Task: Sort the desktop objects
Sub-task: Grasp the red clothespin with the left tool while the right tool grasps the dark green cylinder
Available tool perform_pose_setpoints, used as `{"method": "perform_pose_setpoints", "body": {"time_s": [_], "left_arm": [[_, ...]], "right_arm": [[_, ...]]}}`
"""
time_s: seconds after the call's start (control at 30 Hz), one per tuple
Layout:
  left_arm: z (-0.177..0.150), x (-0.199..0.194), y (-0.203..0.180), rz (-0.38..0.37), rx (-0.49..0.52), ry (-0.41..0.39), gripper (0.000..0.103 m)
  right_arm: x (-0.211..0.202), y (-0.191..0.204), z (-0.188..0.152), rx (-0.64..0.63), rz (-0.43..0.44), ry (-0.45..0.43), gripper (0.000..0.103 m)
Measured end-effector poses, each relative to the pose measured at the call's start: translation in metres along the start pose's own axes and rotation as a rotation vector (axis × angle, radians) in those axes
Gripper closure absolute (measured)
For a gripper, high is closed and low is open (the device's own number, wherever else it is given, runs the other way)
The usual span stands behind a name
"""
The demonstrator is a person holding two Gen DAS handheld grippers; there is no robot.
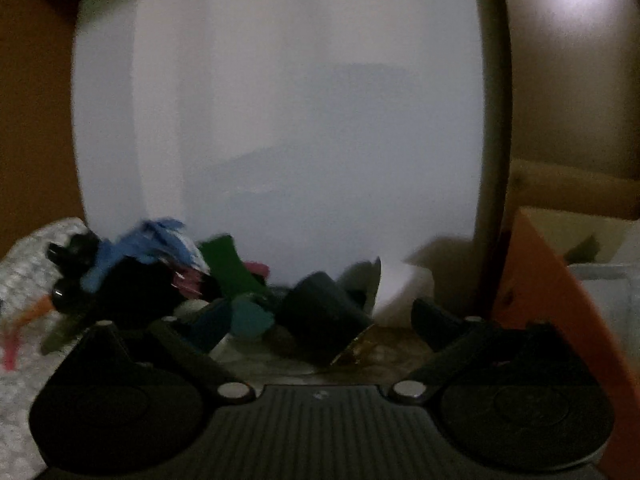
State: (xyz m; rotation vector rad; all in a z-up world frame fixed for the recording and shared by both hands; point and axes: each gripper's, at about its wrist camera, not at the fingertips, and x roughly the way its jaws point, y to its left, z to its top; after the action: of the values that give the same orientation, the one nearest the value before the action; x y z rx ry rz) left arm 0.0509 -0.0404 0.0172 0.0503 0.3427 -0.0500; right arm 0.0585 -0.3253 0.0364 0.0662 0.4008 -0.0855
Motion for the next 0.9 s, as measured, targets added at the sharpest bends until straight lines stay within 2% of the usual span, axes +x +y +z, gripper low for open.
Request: {"method": "perform_pose_setpoints", "body": {"time_s": [0.03, 0.13, 0.37, 0.43, 0.7, 0.9], "left_arm": [[-0.001, 0.001, 0.001, 0.002, -0.001, -0.001, 0.000], [-0.005, 0.003, 0.002, 0.008, -0.002, 0.002, 0.000], [-0.012, 0.004, -0.001, -0.004, 0.021, 0.013, 0.000], [-0.013, 0.004, -0.002, -0.008, 0.021, 0.017, 0.000], [-0.013, 0.007, 0.000, -0.008, 0.006, 0.035, 0.000], [-0.014, 0.006, -0.002, 0.000, 0.008, 0.034, 0.000]], "right_arm": [[0.009, 0.000, -0.001, -0.005, -0.010, 0.018, 0.011], [0.026, -0.003, -0.005, -0.012, -0.023, 0.056, 0.024], [0.039, -0.004, -0.011, 0.001, 0.001, 0.106, 0.032], [0.037, -0.003, -0.011, 0.000, 0.007, 0.094, 0.039], [0.024, -0.010, -0.015, 0.049, 0.019, 0.087, 0.047], [0.008, -0.007, -0.020, 0.043, 0.021, 0.092, 0.049]]}}
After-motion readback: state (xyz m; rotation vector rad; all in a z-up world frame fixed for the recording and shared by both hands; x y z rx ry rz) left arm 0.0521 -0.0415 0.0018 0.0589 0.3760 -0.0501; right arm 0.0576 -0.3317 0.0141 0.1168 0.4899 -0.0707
